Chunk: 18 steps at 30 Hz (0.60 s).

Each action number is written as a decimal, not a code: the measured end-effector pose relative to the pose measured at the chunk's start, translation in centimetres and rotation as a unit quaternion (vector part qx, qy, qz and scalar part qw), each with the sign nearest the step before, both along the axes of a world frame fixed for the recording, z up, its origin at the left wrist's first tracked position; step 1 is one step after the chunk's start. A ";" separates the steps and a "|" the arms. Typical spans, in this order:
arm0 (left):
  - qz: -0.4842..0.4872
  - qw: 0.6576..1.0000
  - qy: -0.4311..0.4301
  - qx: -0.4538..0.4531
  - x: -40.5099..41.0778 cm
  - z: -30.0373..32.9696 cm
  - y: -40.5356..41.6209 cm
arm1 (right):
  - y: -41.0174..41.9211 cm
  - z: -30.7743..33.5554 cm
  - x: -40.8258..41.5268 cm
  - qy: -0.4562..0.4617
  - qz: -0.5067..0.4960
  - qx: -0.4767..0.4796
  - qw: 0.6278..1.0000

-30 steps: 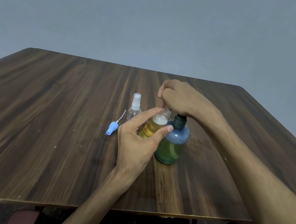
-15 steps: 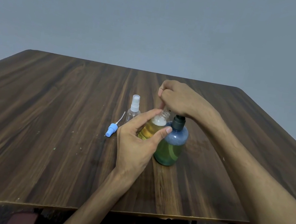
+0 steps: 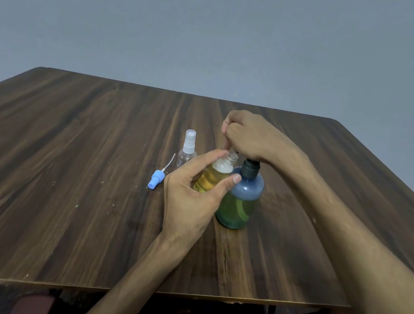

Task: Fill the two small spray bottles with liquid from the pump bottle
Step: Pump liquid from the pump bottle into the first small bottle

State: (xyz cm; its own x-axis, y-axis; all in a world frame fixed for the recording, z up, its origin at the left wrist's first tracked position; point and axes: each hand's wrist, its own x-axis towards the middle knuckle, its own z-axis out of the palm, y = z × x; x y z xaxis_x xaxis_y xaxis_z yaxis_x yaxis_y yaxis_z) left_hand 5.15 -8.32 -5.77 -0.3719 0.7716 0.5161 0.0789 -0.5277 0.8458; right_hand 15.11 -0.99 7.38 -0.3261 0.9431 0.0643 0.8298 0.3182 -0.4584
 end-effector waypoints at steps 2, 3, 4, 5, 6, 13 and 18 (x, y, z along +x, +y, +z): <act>0.002 1.000 0.004 0.003 0.0 0.0 0.0 | 0.1 0.1 0.0 0.006 0.001 0.004 1.000; 0.000 1.000 0.001 -0.001 0.0 0.1 0.0 | 0.1 -0.1 0.0 0.006 -0.001 -0.001 1.000; -0.002 1.000 -0.003 -0.003 0.1 0.2 0.0 | 0.0 -0.3 -0.1 0.001 -0.003 -0.007 1.000; -0.001 1.000 -0.004 -0.004 0.0 0.1 0.0 | 0.0 -0.4 -0.1 -0.004 -0.004 -0.009 1.000; 0.001 1.000 -0.002 -0.004 0.0 0.1 0.0 | 0.0 -0.4 -0.2 -0.011 -0.003 -0.005 1.000; 0.001 1.000 -0.006 -0.003 0.1 0.3 -0.2 | -0.1 -0.3 -0.2 -0.013 -0.006 -0.010 1.000; -0.003 1.000 -0.001 0.006 0.0 0.1 -0.1 | -0.1 0.2 -0.1 -0.012 -0.002 0.015 1.000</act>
State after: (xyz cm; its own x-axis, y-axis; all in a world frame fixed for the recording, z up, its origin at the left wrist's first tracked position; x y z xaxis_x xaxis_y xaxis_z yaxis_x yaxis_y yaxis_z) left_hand 5.16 -8.38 -5.68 -0.3682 0.7675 0.5248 0.0736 -0.5387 0.8393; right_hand 15.04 -1.13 7.54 -0.3241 0.9422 0.0851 0.8421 0.3283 -0.4280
